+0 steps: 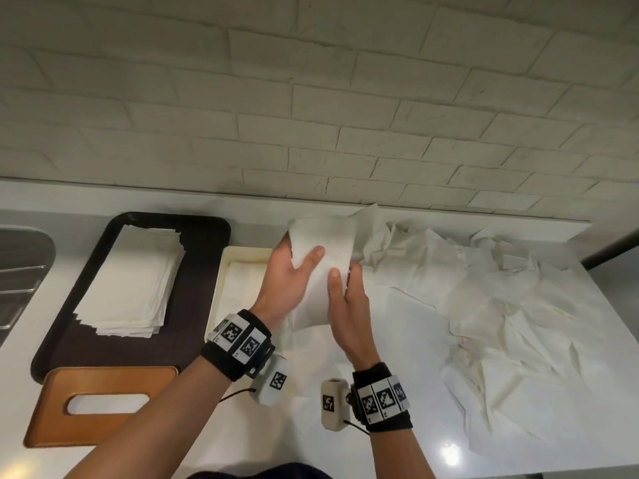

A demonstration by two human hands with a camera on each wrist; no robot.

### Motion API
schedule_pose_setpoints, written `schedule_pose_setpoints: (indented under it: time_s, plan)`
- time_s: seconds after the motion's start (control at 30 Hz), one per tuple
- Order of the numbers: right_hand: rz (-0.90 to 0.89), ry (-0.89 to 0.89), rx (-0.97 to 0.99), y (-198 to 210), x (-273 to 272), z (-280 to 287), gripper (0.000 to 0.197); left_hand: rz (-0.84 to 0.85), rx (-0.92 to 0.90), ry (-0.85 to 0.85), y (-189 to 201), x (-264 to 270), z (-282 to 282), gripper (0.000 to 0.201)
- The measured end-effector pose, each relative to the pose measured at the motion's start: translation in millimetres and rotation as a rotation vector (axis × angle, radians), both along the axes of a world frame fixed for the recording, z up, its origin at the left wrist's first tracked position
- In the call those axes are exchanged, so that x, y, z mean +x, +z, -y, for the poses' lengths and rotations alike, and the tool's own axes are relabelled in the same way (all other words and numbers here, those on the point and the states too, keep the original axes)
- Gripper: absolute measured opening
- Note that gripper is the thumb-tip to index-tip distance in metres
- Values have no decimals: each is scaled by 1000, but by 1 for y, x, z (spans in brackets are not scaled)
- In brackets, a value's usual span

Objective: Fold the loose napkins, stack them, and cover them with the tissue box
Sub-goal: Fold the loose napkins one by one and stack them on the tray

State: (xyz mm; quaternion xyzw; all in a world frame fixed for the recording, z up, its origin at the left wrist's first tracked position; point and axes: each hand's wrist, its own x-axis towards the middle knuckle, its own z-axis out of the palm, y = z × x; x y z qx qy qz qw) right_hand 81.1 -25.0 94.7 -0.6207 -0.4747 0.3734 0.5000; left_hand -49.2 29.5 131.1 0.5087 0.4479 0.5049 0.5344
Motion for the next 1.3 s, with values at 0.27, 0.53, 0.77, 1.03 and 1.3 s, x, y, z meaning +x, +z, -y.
schedule_pose_setpoints:
  time_s: [0.27, 0.53, 0.77, 1.03, 1.3]
  plan:
    - [163, 67, 66, -6, -42, 16, 30, -90, -62, 69, 2, -71, -28, 26]
    - [385, 312, -263, -27, -110, -7, 24, -795, 34, 114, -21, -146, -45, 50]
    - [675, 530, -392, -33, -116, -3, 39, -1167, 159, -294, -48, -138, -33, 30]
    - [735, 144, -349, -30, -17, 9, 32, -1669, 36, -608, -86, -108, -16, 84]
    - [910, 273, -615, -115, 14, 73, 52, -1006, 466, -243, -65, -76, 23, 19]
